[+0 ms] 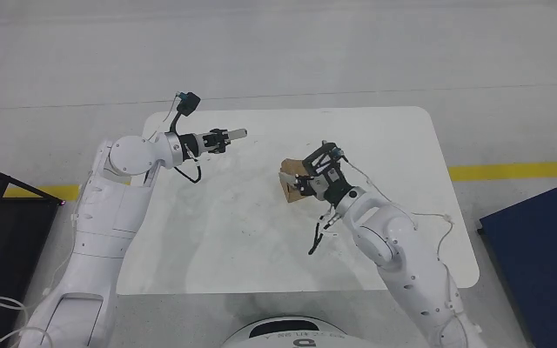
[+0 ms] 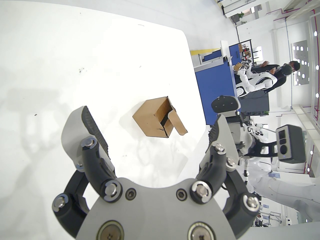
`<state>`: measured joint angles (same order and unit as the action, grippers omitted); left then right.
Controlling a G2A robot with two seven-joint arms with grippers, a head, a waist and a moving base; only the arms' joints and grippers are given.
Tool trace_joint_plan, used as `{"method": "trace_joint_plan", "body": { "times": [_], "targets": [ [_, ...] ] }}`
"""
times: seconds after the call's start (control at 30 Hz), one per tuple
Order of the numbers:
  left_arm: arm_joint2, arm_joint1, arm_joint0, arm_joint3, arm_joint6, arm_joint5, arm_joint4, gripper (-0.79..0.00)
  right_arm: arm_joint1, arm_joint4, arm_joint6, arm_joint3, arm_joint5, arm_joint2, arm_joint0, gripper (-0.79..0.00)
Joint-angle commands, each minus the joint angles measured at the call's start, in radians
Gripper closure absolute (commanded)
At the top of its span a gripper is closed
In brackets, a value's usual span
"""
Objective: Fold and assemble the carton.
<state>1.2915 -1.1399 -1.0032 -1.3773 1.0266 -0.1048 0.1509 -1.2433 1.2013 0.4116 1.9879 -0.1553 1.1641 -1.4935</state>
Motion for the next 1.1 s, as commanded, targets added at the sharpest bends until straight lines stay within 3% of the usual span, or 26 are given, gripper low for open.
{"method": "trace_joint_plan", "body": {
  "times": [0.0, 0.33, 0.4, 0.47, 0.57, 0.73, 0.87, 1.07],
  "targets": [
    [0.000, 0.000, 0.000, 0.000, 0.000, 0.000, 0.000, -0.785, 0.000, -0.005, -0.003, 0.000, -0.001, 0.000, 0.000, -0.785],
    [-0.002, 0.000, -0.006, -0.006, -0.008, -0.003, -0.001, -0.785, 0.000, -0.011, -0.005, -0.001, 0.000, 0.001, -0.001, -0.785],
    [-0.004, 0.002, -0.019, -0.024, -0.023, -0.008, 0.017, -0.785, 0.001, -0.038, -0.003, -0.017, 0.046, 0.043, -0.003, -0.785],
    [-0.009, 0.006, -0.034, -0.039, -0.041, -0.024, 0.063, -0.785, 0.000, -0.059, 0.023, -0.018, 0.120, 0.078, -0.015, -0.785],
    [-0.022, 0.011, -0.055, -0.046, -0.037, -0.092, 0.113, -0.785, 0.004, -0.111, 0.180, -0.035, 0.172, 0.125, -0.011, -0.782],
    [-0.062, 0.015, -0.072, -0.080, -0.029, -0.194, 0.183, -0.785, 0.002, -0.130, 0.382, -0.093, 0.196, 0.104, 0.071, -0.662],
    [-0.104, 0.014, -0.072, -0.099, -0.054, -0.192, 0.270, -0.785, -0.006, -0.095, 0.435, -0.140, 0.240, 0.047, 0.131, -0.548],
    [-0.185, 0.006, -0.043, -0.087, -0.052, -0.184, 0.367, -0.785, -0.012, -0.108, 0.472, -0.179, 0.265, 0.024, 0.169, -0.483]
  ]
}}
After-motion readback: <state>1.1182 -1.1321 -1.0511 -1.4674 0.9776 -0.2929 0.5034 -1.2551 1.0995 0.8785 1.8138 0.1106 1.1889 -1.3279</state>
